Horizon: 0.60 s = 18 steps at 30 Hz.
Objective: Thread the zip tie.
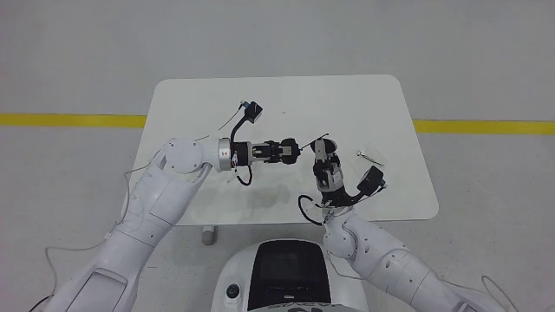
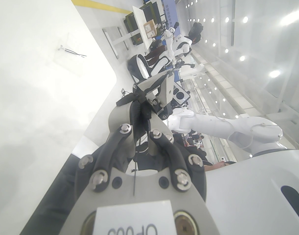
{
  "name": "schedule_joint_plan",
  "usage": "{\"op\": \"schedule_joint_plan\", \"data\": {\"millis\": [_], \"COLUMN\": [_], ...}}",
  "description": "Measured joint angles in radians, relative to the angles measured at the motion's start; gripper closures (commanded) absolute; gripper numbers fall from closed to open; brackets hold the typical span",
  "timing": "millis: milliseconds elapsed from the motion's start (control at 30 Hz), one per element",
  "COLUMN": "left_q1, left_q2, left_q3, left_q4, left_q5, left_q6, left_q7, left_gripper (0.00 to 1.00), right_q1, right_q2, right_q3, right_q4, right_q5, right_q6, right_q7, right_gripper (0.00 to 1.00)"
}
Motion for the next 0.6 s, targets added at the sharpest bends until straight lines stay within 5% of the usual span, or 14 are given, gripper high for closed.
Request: {"op": "schedule_joint_plan", "data": {"millis": [600], "left_q1": [0.0], "left_q2": [0.0], "left_q3": [0.0], "left_q4": [0.0], "left_q5": [0.0], "left_q6": [0.0], "left_q7": [0.0], "left_gripper": [1.0], "right_q1": [-0.012], "right_q2": [0.011], "right_q3": [0.006], "right_q4": [-0.03], "right_q5": [-0.004], "right_q6": [0.0], "right_q7": [-0.009], "right_gripper": [1.0]}}
